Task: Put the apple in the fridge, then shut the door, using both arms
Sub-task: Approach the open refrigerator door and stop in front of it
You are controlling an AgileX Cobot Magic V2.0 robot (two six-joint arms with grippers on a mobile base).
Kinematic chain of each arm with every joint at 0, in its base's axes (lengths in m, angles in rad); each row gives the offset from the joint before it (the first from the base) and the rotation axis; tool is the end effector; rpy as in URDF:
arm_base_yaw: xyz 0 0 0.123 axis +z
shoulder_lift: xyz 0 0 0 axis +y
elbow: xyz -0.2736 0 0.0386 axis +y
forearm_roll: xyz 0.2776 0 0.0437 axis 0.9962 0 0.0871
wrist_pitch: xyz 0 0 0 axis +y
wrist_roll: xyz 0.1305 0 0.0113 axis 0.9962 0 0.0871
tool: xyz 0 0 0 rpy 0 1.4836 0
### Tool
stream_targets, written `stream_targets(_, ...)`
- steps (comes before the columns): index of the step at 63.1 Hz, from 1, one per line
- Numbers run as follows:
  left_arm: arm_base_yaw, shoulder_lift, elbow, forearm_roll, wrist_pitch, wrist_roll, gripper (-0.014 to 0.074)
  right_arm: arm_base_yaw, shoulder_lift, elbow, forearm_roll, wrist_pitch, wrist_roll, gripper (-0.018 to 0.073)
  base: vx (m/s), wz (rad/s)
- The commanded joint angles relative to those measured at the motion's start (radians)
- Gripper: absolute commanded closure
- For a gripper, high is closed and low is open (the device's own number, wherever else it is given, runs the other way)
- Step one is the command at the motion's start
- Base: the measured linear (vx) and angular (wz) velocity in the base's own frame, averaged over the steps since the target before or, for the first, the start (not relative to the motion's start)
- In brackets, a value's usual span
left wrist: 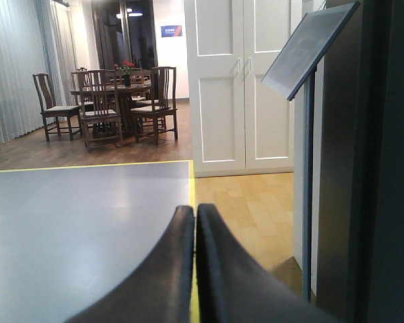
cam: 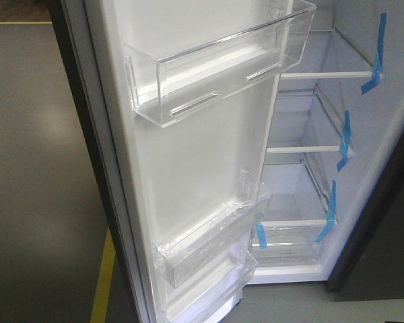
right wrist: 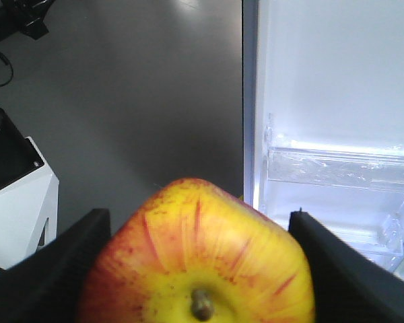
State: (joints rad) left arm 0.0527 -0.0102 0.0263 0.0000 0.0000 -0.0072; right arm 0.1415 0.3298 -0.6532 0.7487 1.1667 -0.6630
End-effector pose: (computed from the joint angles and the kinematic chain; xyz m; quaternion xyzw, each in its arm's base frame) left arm 0.1348 0.0071 0.2072 -0.0204 0.6812 0.0166 0.7316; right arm 0.0729 0.0932 0.3174 -0.3357 0.7859 0.2582 0.4505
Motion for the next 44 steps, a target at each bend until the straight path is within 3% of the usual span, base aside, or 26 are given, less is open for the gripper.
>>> stream_targets(1,-0.003,-0.015,0.022,0.000,-0.077,-0.010,0.0603,0.001,0.010,-0.024,0.053,-0.052,-0.005,0.0190,0.00,0.00)
stream_targets(34,-0.003,-0.015,0.022,0.000,-0.077,-0.010,0.0603,0.001,0.010,-0.024,0.057,-0.075,-0.003,0.0190,0.00,0.00)
stream_targets(44,-0.003,-0.015,0.022,0.000,-0.077,-0.010,0.0603,0.001,0.071,-0.040,-0.017,-0.193,0.107,0.0203,0.00,0.00)
